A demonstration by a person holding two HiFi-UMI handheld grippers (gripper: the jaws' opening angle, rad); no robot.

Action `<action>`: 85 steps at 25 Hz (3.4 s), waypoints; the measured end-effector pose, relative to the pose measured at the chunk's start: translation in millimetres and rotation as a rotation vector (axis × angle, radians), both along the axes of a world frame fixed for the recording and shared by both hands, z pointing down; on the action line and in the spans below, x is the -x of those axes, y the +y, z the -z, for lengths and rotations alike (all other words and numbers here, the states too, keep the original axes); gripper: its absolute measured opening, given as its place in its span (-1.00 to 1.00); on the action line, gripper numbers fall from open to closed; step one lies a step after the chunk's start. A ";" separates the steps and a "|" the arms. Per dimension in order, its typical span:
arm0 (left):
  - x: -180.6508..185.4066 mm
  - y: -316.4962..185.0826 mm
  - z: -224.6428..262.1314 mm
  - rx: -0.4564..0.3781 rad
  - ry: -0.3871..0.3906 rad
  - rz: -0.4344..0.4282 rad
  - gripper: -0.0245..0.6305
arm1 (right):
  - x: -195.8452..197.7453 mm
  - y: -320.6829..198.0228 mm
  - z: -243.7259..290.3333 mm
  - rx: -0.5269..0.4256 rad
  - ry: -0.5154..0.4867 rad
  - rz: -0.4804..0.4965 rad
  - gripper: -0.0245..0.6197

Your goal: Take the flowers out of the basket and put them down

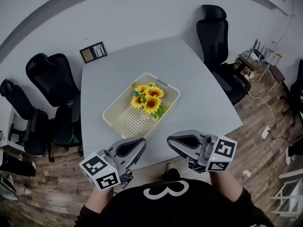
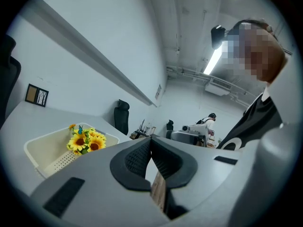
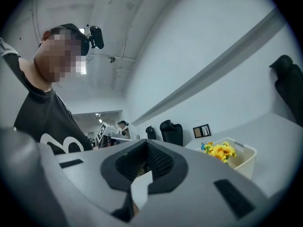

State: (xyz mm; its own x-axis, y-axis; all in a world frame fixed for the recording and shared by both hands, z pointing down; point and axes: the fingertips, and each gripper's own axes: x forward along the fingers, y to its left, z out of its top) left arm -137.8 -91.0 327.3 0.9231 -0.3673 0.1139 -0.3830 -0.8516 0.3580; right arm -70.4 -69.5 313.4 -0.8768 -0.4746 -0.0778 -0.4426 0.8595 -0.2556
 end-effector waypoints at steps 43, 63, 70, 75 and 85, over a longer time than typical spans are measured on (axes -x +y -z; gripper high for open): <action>10.4 -247.8 -120.1 -0.089 -0.326 0.399 0.13 | -62.2 -177.9 -28.8 0.083 -0.008 0.229 -0.90; 3.7 -257.5 -157.2 0.008 -0.290 0.356 0.19 | -63.4 -182.8 -42.3 0.117 0.012 0.226 -0.90; 0.7 -255.3 -168.2 0.024 -0.282 0.332 0.19 | -61.8 -182.9 -46.3 0.124 0.017 0.234 -0.90; -1.0 -256.3 -178.3 0.041 -0.323 0.317 0.19 | -60.1 -182.7 -47.4 0.128 0.022 0.240 -0.90; -9.8 -255.7 -191.1 0.091 -0.319 0.282 0.18 | -60.6 -183.1 -48.8 0.128 0.024 0.239 -0.90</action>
